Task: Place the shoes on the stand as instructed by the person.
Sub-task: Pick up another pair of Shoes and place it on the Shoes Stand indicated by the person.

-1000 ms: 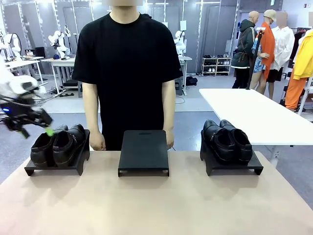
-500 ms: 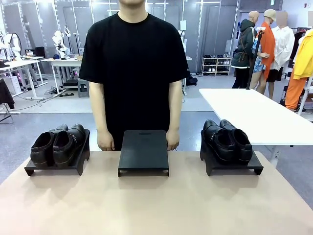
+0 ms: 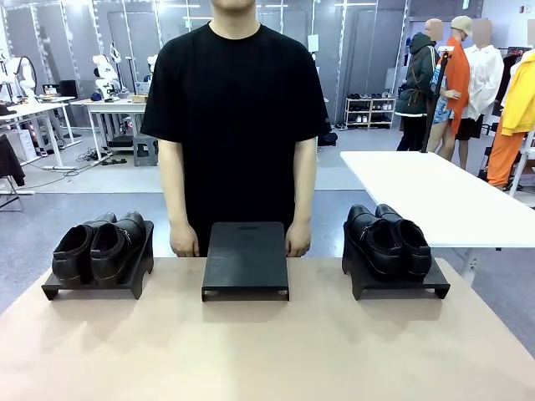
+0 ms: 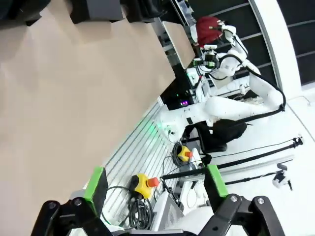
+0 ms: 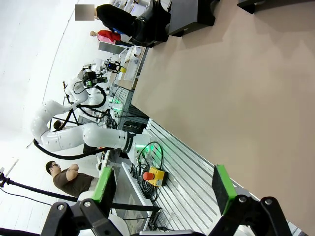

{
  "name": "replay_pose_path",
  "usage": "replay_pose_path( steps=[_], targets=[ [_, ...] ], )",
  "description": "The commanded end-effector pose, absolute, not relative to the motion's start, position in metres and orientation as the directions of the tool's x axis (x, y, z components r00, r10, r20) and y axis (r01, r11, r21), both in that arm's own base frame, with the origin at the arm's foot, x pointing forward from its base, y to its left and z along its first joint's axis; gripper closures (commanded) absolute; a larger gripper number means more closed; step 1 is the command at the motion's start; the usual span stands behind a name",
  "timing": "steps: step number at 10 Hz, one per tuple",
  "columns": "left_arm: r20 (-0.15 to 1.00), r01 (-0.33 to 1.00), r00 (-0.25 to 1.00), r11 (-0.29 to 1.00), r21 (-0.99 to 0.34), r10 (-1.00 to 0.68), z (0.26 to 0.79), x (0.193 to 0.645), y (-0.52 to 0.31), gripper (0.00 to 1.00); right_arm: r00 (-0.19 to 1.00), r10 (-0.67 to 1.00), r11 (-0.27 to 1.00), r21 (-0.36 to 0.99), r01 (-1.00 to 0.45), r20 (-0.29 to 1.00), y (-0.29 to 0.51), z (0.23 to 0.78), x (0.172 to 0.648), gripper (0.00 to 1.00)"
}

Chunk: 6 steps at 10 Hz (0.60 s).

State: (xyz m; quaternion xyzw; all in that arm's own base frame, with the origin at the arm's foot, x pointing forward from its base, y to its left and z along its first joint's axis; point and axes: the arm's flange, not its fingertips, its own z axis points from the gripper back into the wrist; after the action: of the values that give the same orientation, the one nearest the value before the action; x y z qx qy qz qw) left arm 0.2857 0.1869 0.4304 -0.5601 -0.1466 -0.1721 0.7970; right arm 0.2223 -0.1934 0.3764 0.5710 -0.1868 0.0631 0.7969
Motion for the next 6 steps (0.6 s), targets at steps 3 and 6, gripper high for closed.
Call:
replay_pose_path(
  steps=[3, 6],
  targets=[
    [0.426, 0.438, 0.898, 0.313, -0.842, -0.11, 0.43, 0.286, 0.187, 0.0, 0.917, -0.121, 0.333, 0.886, -0.324, 0.38, -0.192, 0.38, 0.221, 0.0],
    [0.426, 0.438, 0.898, 0.313, -0.842, -0.11, 0.43, 0.286, 0.187, 0.0, 0.917, -0.121, 0.333, 0.886, -0.324, 0.38, -0.192, 0.38, 0.221, 0.0]
  ],
)
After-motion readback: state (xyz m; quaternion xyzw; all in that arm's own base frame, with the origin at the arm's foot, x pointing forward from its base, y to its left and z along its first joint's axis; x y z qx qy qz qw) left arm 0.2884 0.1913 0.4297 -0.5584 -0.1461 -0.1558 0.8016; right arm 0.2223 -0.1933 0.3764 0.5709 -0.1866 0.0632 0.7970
